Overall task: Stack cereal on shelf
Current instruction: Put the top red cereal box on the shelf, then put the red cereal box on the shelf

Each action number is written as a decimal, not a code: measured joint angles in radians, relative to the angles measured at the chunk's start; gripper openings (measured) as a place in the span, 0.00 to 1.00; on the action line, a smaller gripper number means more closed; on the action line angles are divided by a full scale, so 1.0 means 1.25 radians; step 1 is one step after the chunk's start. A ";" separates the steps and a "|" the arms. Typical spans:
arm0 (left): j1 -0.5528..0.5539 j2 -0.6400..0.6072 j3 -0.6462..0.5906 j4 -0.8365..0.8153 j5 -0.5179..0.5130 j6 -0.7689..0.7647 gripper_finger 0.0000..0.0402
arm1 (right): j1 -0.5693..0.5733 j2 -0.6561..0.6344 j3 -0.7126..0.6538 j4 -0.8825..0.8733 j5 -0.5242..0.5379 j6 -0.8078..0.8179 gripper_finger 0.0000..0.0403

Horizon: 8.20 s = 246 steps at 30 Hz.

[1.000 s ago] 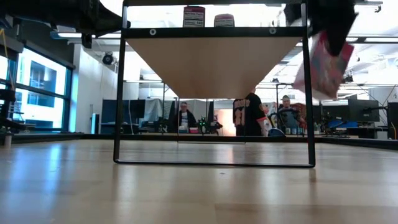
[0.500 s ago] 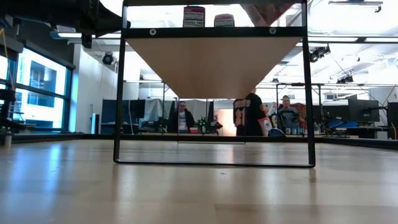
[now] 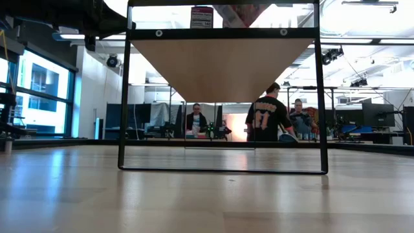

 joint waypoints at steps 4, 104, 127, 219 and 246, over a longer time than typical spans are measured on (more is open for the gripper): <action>0.000 0.000 0.000 -0.007 0.000 0.000 0.00 | 0.000 0.004 0.001 -0.001 -0.017 0.036 0.31; 0.000 0.000 0.000 -0.023 0.000 -0.029 0.00 | -0.054 -0.101 -0.156 0.044 -0.123 0.257 0.31; 0.000 0.000 0.000 -0.023 0.000 -0.030 0.00 | -0.065 -0.061 -0.154 0.030 -0.120 0.241 0.47; -0.002 0.000 0.000 -0.042 0.027 -0.064 0.00 | 0.058 -0.420 -0.968 0.955 0.327 0.104 0.00; -0.002 0.000 0.000 -0.044 0.027 -0.063 0.00 | -0.032 -0.488 -0.959 0.941 0.323 0.026 0.00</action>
